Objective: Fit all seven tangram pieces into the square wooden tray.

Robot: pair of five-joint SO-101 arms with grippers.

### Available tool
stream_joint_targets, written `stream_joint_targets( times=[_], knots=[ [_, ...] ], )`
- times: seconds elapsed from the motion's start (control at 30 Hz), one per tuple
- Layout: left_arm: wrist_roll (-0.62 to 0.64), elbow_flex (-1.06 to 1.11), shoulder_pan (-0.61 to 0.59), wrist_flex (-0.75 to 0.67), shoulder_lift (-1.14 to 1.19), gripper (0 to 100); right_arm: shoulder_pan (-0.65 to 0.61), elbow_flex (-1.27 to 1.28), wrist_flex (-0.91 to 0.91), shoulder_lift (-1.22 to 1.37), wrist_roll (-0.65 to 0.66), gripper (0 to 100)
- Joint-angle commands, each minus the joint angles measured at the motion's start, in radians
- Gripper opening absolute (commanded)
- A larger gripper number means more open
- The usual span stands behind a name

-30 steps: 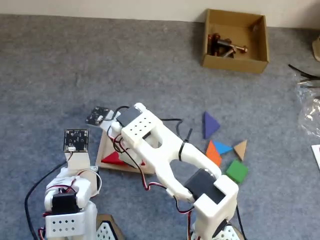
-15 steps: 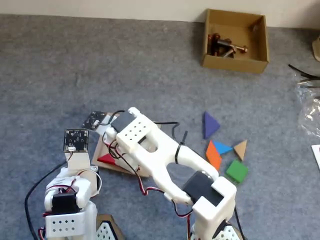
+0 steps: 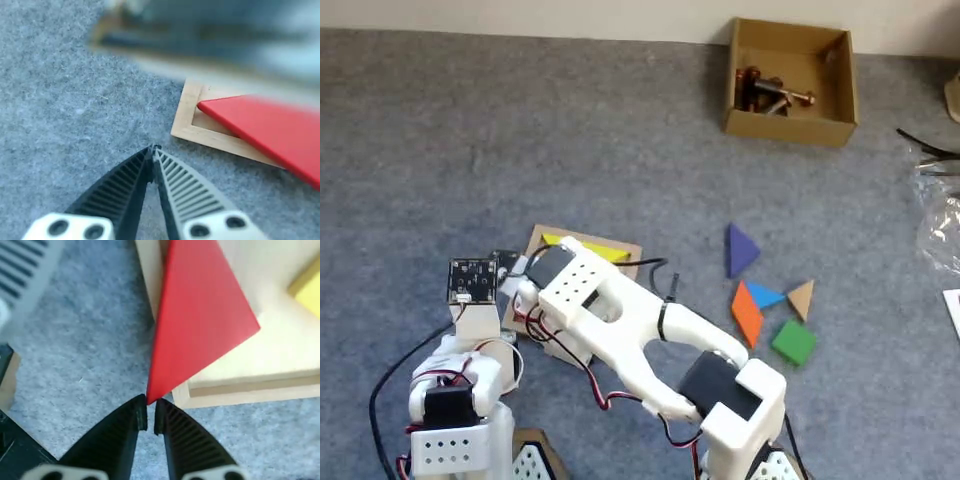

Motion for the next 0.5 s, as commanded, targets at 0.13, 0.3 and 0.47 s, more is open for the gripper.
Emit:
stream_joint_targets(
  times=[0.13,0.3,0.47],
  knots=[
    [0.003,0.021,-0.008,0.008,0.007,0,-0.021,-0.008,0.005,-0.010,-0.006,0.5],
    [0.003,0.021,-0.008,0.008,0.007,0,-0.030,-0.008,0.004,-0.010,-0.006,0.5],
    [0.003,0.021,-0.008,0.008,0.007,0,-0.056,-0.008,-0.001,-0.010,-0.006,0.5]
  ],
)
